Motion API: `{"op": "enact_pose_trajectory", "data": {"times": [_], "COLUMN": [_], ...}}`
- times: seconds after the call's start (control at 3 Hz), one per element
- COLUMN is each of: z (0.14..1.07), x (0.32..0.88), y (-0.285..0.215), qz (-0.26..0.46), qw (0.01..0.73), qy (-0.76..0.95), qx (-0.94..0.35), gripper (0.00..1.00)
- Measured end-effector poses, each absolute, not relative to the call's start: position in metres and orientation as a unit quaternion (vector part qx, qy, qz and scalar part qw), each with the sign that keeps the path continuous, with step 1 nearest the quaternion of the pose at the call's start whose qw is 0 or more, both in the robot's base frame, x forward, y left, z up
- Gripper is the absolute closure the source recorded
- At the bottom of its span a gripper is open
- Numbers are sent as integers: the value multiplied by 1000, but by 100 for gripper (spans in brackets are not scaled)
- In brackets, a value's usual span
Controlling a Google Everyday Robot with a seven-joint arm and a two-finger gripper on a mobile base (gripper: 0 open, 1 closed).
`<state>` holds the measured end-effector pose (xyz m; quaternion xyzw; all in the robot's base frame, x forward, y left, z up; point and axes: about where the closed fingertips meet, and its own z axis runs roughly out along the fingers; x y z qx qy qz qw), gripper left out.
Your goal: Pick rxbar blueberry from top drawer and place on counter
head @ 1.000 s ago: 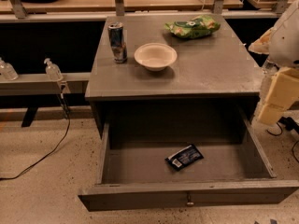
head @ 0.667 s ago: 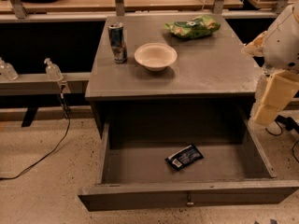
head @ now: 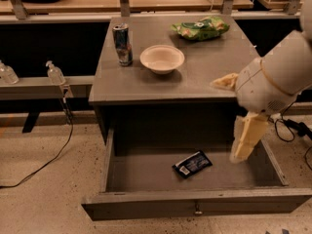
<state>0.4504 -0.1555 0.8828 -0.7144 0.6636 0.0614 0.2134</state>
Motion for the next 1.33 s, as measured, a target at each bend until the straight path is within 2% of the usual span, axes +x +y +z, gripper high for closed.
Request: {"op": "enact_pose_trajectory", "data": {"times": [0.67,1.0,1.33], "z": [875,861,828], "x": [450,452,454], "y": [-150,-145,-134], "qz": [61,55,26], "qw": [222,206,158], "qy": [620,594,556], "qx": [-750,-776,-815], "gripper": [0,0,0]}}
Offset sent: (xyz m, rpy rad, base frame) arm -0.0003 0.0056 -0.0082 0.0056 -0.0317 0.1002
